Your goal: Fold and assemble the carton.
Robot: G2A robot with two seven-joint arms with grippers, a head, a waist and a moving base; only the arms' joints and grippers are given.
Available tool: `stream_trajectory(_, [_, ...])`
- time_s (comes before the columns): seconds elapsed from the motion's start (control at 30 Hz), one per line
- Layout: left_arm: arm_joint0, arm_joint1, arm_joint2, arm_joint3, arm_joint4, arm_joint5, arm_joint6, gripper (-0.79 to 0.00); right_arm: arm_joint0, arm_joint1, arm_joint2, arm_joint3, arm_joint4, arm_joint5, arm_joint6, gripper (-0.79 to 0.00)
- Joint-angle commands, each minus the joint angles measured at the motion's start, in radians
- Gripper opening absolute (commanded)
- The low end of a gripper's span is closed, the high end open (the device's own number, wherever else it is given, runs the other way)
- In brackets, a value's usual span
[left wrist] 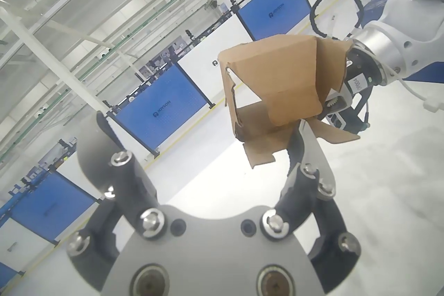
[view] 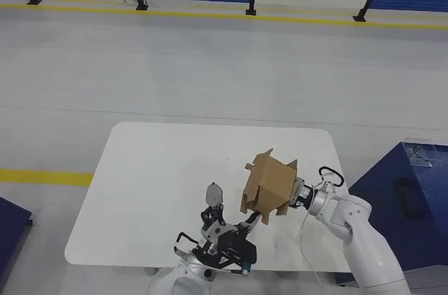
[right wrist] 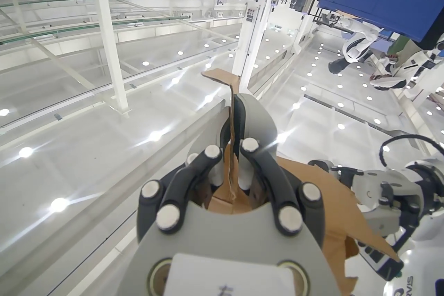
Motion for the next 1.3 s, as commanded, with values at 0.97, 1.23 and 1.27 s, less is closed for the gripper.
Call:
stream_trajectory(0.97, [0.047, -0.025, -0.068, -0.015, 0.156, -0.001, -0.030, 0.000, -0.008, -0.003, -0.005, -0.038, -0.034, -0.035, 0.012, -0.785])
stream_trajectory(1.23, [0.030, -0.042, -0.044, 0.002, 0.135, -0.017, -0.042, 0.000, -0.023, -0.002, -0.010, -0.063, -0.074, -0.039, 0.018, -0.785])
stream_trajectory(1.27, [0.027, -0.045, -0.041, 0.003, 0.128, -0.015, -0.046, 0.000, -0.027, -0.003, -0.011, -0.069, -0.085, -0.049, 0.026, -0.785])
